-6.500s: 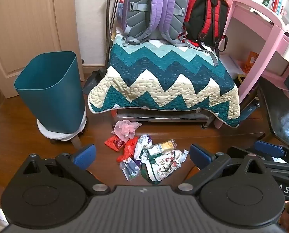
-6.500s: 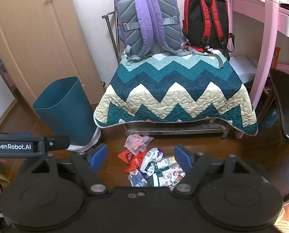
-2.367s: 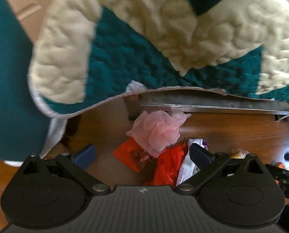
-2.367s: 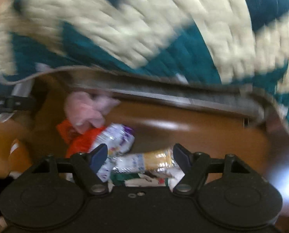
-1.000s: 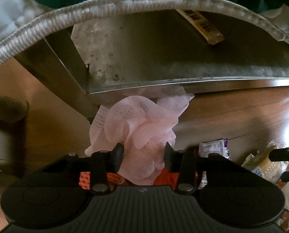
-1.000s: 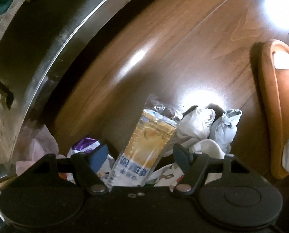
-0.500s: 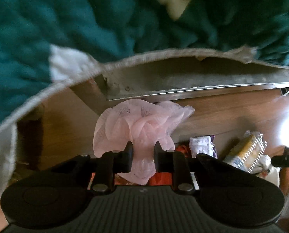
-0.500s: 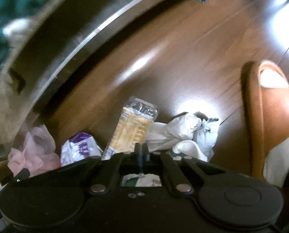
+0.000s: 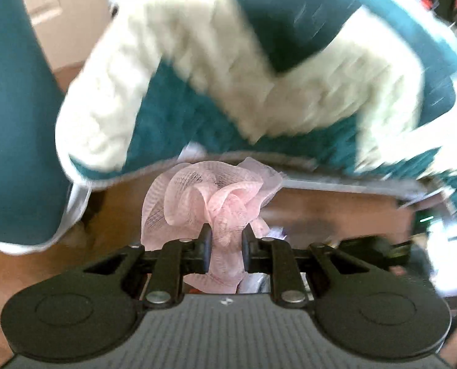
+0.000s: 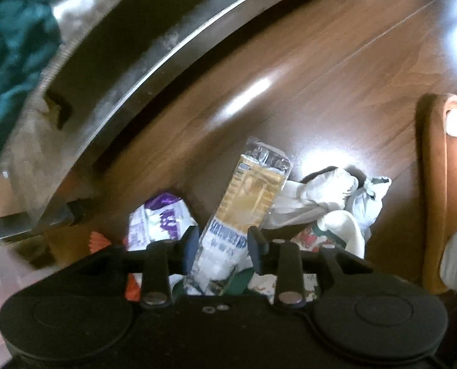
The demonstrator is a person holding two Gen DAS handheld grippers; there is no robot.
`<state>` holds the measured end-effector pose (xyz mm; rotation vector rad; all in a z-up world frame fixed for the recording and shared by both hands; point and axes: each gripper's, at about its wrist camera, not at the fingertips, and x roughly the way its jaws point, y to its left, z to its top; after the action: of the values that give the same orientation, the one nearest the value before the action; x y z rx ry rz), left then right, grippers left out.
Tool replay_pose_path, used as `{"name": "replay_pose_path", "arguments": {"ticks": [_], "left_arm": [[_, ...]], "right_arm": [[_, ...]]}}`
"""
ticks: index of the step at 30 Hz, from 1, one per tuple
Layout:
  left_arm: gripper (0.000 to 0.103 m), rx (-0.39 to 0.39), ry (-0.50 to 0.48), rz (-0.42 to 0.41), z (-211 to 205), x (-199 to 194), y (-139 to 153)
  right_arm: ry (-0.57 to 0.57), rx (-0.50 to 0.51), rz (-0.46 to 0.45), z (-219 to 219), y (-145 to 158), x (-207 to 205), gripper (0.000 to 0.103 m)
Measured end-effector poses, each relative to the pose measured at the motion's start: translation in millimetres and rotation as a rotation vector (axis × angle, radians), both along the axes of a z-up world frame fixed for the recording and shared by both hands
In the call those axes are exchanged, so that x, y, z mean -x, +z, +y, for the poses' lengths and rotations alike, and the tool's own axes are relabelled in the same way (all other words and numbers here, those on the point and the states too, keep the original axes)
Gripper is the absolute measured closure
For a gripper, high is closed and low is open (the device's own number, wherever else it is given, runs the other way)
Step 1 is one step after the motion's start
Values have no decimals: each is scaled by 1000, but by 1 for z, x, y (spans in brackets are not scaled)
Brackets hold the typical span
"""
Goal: Collect trash
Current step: 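Close the left tool on the pink puff while the right tool grasps the clear bottle, then carry the pink puff and clear bottle with both tools over the teal wastebasket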
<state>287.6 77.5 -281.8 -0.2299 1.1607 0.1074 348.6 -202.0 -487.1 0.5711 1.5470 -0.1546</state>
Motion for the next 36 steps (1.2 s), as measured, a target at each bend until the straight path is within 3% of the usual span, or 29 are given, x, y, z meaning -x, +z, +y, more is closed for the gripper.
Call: {"name": "replay_pose_path", "arguments": {"ticks": [3,7,13,18,28,36], "left_arm": [[84,-20,-43,-65,-9,-4,5],[85,12,-75,-57,-14,-13,-6],[84,15,-89,-61,-16,-12,-13],[85,50,-80,-39,-14,-13,-12],[85,44,-98,-75,-24,-9,-5],[85,90,-102,-117,-31,18,39]], "right_arm": [[-63,29,25,0,-14,-3,67],[-142,73,39,1,-25,-8,55],[-98,142,41,15,-34,-3,55],[-39,129,19,22,-22,4,57],[155,128,-149,17,57,28,59],[389,102,-313,42,165,51,59]]}}
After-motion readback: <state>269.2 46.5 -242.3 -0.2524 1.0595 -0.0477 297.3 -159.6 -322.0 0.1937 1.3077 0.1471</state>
